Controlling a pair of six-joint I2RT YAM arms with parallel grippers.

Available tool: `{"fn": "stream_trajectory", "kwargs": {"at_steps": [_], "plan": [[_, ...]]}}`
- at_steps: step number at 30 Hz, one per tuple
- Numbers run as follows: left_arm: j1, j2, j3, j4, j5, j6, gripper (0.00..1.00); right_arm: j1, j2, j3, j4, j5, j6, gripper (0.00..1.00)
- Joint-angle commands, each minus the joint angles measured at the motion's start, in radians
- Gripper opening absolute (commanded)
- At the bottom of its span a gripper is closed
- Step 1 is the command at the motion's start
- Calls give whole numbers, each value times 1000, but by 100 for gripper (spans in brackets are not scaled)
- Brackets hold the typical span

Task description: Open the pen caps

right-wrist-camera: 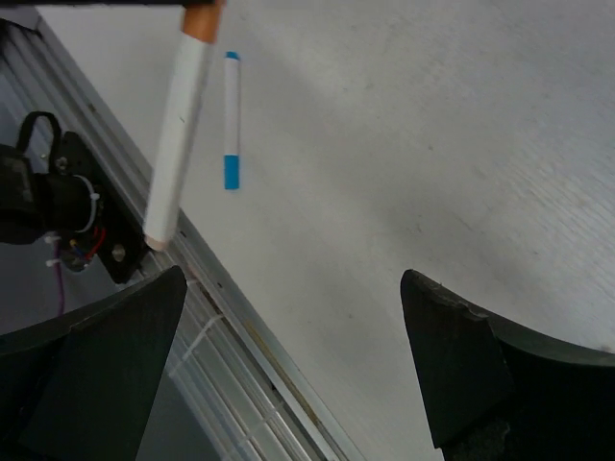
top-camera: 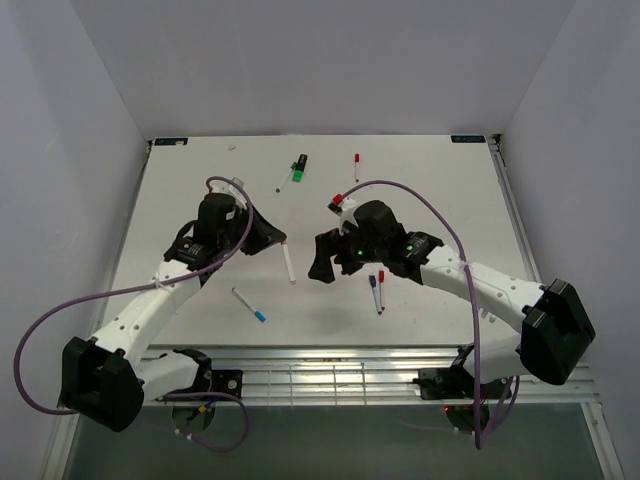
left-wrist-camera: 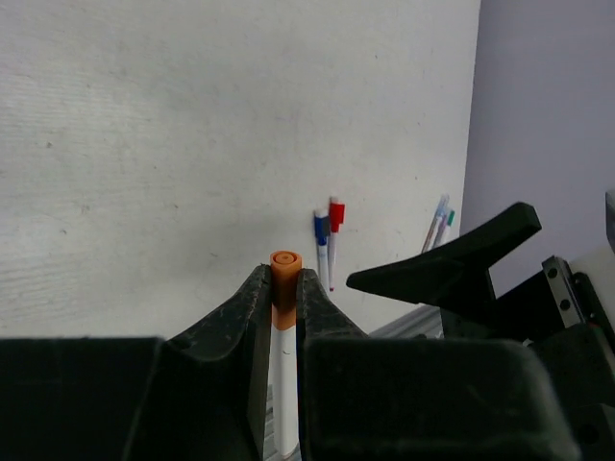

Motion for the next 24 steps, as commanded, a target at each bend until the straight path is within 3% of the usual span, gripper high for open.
{"fn": "stream_trajectory", "kwargs": {"at_steps": [1, 7, 13, 16, 23, 24], "plan": [[-21, -50, -48, 130, 157, 16, 0, 16, 15, 29, 218, -160, 86, 99], [-30, -102, -79, 144, 156, -13, 0, 28, 101, 55, 331, -219, 171, 100], [-33, -95, -56, 96, 87, -56, 0, 49, 122, 23, 411, -208, 220, 90], [-37, -92, -48, 78, 54, -76, 0, 56, 135, 17, 429, -188, 234, 82], [-44, -95, -10, -22, -70, -128, 0, 63, 142, -14, 448, -138, 241, 43], [-47, -96, -5, -39, -84, -135, 0, 63, 147, -12, 445, -133, 240, 42]]}}
